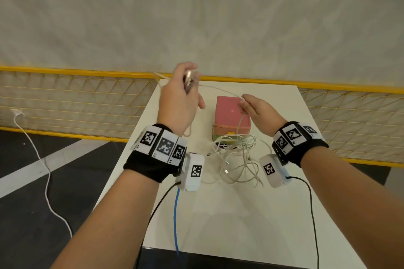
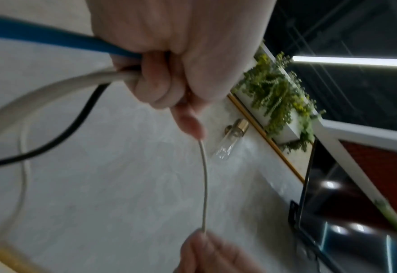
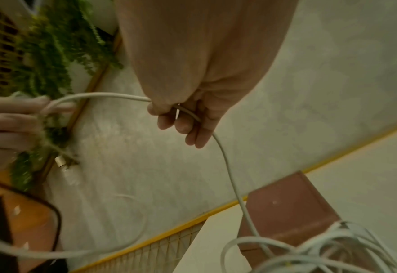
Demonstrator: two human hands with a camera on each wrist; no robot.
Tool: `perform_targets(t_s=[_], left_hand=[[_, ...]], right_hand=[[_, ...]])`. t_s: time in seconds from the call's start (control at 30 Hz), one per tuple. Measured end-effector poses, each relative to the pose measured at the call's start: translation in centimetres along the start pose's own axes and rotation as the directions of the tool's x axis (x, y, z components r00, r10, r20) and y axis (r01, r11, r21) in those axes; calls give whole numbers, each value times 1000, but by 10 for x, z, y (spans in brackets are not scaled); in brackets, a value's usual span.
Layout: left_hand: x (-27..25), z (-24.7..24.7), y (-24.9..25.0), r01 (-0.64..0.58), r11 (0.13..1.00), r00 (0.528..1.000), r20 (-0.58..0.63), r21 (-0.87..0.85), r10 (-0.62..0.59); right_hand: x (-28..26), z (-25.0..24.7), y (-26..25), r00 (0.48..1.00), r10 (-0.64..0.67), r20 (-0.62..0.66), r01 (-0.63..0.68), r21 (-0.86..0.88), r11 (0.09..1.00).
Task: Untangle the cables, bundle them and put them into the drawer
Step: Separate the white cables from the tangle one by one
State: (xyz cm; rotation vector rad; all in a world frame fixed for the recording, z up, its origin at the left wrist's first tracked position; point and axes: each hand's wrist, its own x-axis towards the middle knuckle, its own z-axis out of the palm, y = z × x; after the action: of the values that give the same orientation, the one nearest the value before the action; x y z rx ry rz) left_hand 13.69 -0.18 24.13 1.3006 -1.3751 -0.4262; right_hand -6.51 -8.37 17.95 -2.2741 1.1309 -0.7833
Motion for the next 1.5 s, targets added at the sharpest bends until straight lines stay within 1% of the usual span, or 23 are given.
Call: perform_targets(t_s=[0.03, 0.1, 0.13, 0.17, 0.2, 0.27, 0.33, 0.43, 0.57, 0.63, 0.73, 0.8, 0.9, 0.97, 1.07, 1.13, 1.2, 1.3, 1.33, 1.37, 1.43, 1.47, 1.5], left_hand=[[-2, 3, -1, 0, 998, 994, 111, 58, -7], [-6, 14, -5, -19, 973, 939, 338, 231, -61], [-9, 20, -5, -33, 957, 912, 400, 290, -90], [-11, 24, -6, -43, 948, 903, 419, 314, -98], [-12, 26, -6, -52, 947, 909, 408, 317, -87], [-12, 26, -4, -45, 968, 941, 335, 247, -42], [-10, 23, 0, -29, 991, 971, 239, 132, -4], [-8, 18, 5, -28, 999, 992, 127, 38, 23], [-2, 7, 16, -6, 996, 1000, -5, -93, 6], [3, 2, 18, -2, 994, 1000, -26, -112, -1], [4, 1, 16, 14, 994, 1000, -3, -104, -14], [3, 2, 13, 45, 995, 998, 36, -92, -41], [1, 2, 13, 74, 993, 992, 109, -93, -64], [-1, 1, 15, 70, 992, 986, 161, -108, -52], [-2, 0, 16, 50, 990, 978, 206, -133, -22], [-2, -3, 14, 40, 987, 975, 223, -154, -5], [-1, -8, 12, 49, 979, 975, 222, -197, -4], [0, -24, 12, 89, 957, 981, 190, -276, -36], [0, -30, 13, 115, 947, 980, 190, -298, -60], [-1, -35, 15, 145, 936, 976, 201, -321, -82], [-4, -42, 18, 199, 912, 958, 266, -359, -105], [-6, -43, 21, 225, 900, 944, 311, -373, -107], [-9, -44, 23, 250, 887, 928, 358, -388, -105]], right_hand=[[3, 0, -4, 1000, -17, 23, 18, -15, 1000], [7, 0, -14, 997, -66, 50, 68, -25, 997], [10, 0, -17, 995, -93, 41, 94, -24, 995], [12, 0, -20, 993, -112, 23, 112, -19, 994], [13, 0, -19, 994, -113, 6, 113, -13, 994], [12, 3, -9, 999, -49, 9, 49, 3, 999], [5, 12, 13, 995, 88, 56, -88, -12, 996], [-6, 27, 44, 960, 262, 101, -258, -55, 965], [-18, 32, 63, 940, 328, 97, -319, -101, 942], [-20, 31, 71, 934, 346, 91, -339, -84, 937], [-14, 27, 68, 947, 318, 40, -318, -27, 948], [-9, 22, 54, 952, 305, -18, -301, 111, 947], [-5, 6, 17, 972, 205, -113, -166, 284, 944], [-6, -8, -11, 982, 95, -164, -43, 296, 954], [-14, -26, -51, 989, -46, -144, 76, 210, 975], [-22, -33, -69, 991, -91, -102, 106, 147, 984], [-36, -37, -84, 997, -70, -26, 73, 143, 987], [-63, -41, -103, 978, -61, 202, 46, 76, 996], [-72, -42, -111, 946, -68, 318, 58, 41, 997], [-81, -41, -120, 891, -67, 449, 67, 17, 998], [-95, -39, -137, 749, -45, 662, 61, -2, 998], [-98, -39, -144, 720, -34, 693, 51, -4, 999], [-99, -39, -148, 744, -36, 667, 48, 0, 999]])
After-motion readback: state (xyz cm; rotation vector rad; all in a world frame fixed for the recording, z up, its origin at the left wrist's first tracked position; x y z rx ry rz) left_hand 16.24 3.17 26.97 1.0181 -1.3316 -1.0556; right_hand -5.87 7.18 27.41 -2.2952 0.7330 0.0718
